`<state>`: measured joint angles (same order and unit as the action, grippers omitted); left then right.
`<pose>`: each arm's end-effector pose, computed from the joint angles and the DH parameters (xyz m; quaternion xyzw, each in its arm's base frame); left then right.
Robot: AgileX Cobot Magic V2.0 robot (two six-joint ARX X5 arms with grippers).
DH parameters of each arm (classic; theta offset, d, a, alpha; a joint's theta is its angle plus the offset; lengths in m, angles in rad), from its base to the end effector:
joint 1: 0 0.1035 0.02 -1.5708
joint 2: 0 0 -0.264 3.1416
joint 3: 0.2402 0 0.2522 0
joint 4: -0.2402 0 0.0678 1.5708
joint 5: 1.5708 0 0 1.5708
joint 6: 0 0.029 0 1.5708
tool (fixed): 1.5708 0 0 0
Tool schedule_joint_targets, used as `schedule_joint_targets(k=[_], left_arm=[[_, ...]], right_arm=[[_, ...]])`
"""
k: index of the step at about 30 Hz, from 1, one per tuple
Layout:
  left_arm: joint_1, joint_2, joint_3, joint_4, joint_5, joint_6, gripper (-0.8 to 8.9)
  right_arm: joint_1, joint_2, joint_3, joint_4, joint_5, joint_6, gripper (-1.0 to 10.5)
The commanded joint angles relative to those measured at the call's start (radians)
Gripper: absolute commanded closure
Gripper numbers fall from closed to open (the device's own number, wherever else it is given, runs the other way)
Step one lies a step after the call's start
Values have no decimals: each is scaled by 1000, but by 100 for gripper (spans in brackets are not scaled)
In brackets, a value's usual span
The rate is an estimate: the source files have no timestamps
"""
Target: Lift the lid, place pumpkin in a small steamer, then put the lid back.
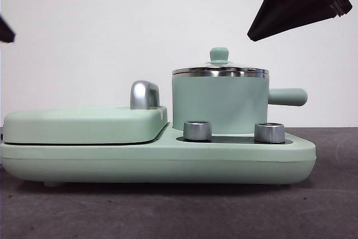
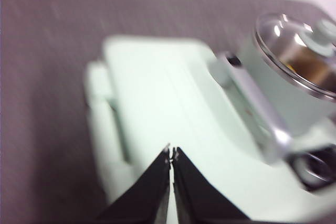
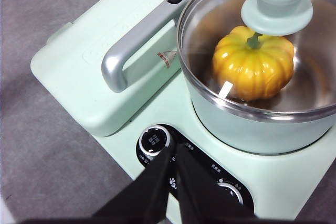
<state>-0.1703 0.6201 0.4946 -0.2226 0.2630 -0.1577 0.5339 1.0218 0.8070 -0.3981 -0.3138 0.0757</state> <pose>0.1424 -0.0321 0.2531 -0.0838 0.1891 -0.1974 0.9582 0.1783 0.1158 0.2802 -0.0002 0.3145 0.3805 0.8697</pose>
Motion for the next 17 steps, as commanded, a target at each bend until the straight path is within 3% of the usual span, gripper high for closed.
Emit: schedule_joint_targets(k=[1,4,7,17], left_arm=[[42,-143,-154,166,-64,64,807],[77,-303,-262,158,-172,63,807],[107,-433,-348,148,-212,63,807],[162,-617,-482,89,-220,61,807]], right_arm=[[5,5,5,13,0,-8,927],[5,5,5,13,0,-8,927],[5,5,5,13,0,-8,927],[5,4,5,13,0,-8,927]])
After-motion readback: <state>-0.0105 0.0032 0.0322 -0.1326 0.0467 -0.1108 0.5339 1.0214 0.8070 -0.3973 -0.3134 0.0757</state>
